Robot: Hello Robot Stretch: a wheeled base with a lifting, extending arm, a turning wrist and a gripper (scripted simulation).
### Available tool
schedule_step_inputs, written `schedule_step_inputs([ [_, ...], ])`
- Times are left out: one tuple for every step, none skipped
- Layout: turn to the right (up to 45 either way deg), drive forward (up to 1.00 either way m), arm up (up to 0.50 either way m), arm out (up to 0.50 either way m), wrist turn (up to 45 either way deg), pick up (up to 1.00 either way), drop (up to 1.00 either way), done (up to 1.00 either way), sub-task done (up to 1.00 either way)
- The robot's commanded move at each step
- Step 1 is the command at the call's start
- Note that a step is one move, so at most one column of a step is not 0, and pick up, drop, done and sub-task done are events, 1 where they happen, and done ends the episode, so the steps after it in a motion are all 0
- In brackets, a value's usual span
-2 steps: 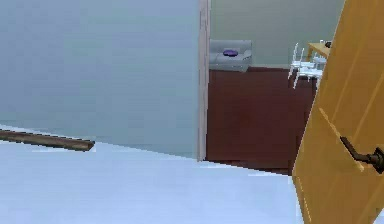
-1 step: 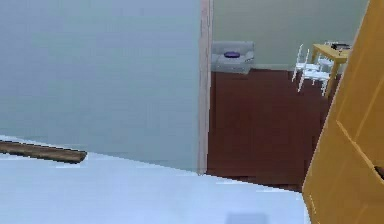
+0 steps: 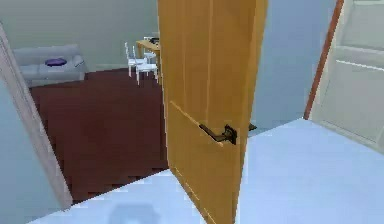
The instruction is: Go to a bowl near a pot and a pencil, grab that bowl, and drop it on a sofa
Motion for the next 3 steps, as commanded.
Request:
schedule_step_inputs([
  [45.0, 0.00, 0.00, 0.00, 0.0, 0.00, 0.00, 0.00, 0.00],
  [9.0, 0.00, 0.00, 0.00, 0.0, 0.00, 0.00, 0.00, 0.00],
  [45.0, 0.00, 0.00, 0.00, 0.0, 0.00, 0.00, 0.00, 0.00],
])
